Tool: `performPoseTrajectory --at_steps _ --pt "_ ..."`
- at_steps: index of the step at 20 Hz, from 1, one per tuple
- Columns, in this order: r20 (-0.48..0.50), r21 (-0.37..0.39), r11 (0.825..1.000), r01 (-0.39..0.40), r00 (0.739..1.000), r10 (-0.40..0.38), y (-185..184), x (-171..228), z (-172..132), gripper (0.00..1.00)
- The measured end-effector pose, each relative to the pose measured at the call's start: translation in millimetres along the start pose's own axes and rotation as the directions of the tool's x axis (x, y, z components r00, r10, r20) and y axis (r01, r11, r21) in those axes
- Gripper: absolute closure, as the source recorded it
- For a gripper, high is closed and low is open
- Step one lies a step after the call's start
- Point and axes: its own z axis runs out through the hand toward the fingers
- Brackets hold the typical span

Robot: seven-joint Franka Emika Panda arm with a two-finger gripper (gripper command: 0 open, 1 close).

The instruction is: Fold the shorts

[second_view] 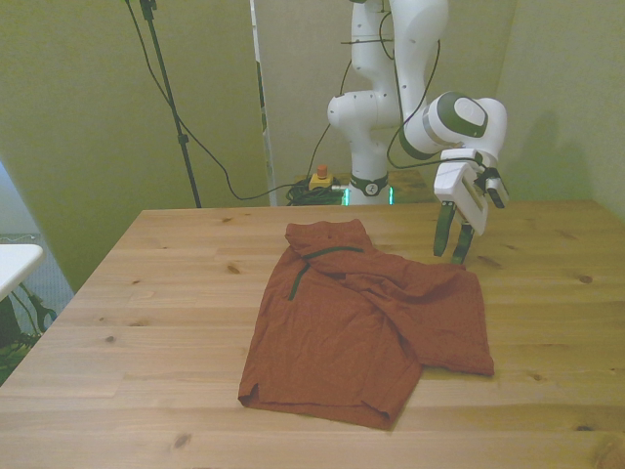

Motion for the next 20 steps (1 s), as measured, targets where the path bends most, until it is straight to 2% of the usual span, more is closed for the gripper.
performPoseTrajectory --at_steps 8,9,20 --pt "-0.006 -0.016 0.999 -0.035 0.999 0.035 8.3 5.3 15.1 0.0" --pt "-0.006 -0.016 0.999 -0.038 0.999 0.038 8.4 5.3 15.2 1.0" --pt "0.016 -0.025 0.997 -0.07 0.997 0.071 17.6 4.8 26.1 1.0"
